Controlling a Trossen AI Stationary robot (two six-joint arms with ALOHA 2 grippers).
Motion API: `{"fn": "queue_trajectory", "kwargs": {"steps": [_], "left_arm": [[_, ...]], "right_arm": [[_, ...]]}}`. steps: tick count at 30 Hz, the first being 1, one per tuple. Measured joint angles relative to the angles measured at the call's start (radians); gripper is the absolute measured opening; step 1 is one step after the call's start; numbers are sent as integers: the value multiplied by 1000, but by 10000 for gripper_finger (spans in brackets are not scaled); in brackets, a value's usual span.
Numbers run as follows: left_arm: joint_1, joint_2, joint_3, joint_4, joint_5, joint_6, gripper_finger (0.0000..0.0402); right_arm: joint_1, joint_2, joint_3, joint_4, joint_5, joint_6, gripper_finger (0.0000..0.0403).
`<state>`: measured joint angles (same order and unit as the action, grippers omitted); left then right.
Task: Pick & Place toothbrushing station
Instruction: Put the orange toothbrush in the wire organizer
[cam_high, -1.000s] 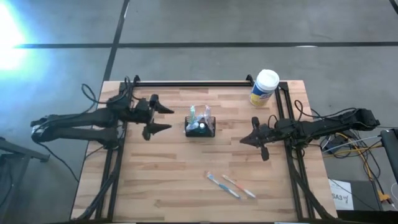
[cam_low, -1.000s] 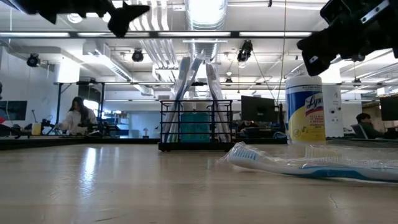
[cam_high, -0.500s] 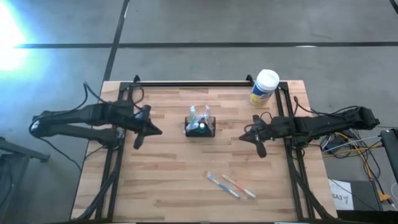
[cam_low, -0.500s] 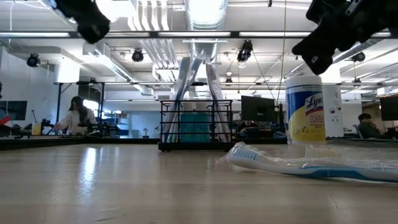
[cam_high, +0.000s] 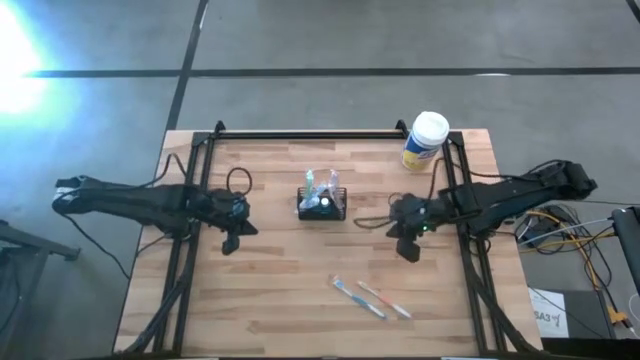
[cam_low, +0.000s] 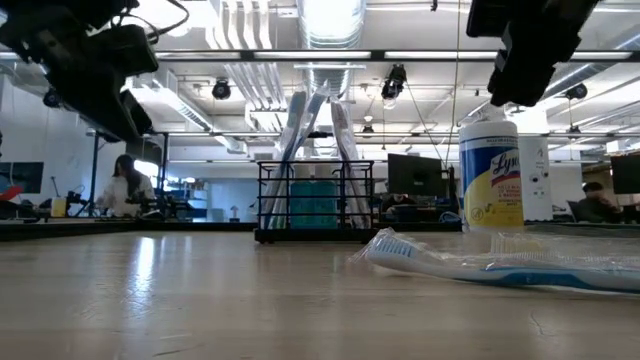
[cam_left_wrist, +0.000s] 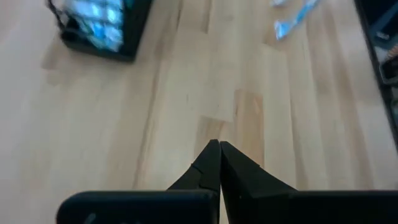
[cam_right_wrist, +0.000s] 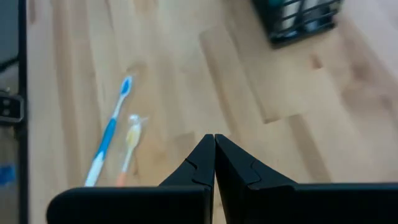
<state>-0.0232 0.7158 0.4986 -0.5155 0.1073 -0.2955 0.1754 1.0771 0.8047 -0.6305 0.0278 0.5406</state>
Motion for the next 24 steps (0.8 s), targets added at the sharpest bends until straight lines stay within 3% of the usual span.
{"fn": "queue_trajectory", "kwargs": {"steps": [3,11,17,22,24], "left_arm": [[-1,3,-36,37,0,10,3],[-10,2,-64,228,-16,78,3],[-20,1,-66,319,-40,142,2],[-63,-5,-136,590,-54,279,2],[-70,-20,-152,617,-54,295,2]], "right_arm": [[52,76,79,-56,3,22,8],[172,258,254,-77,148,19,8],[214,373,383,-164,172,9,8],[272,435,445,-203,214,-19,8],[300,440,465,-199,241,-18,8]]}}
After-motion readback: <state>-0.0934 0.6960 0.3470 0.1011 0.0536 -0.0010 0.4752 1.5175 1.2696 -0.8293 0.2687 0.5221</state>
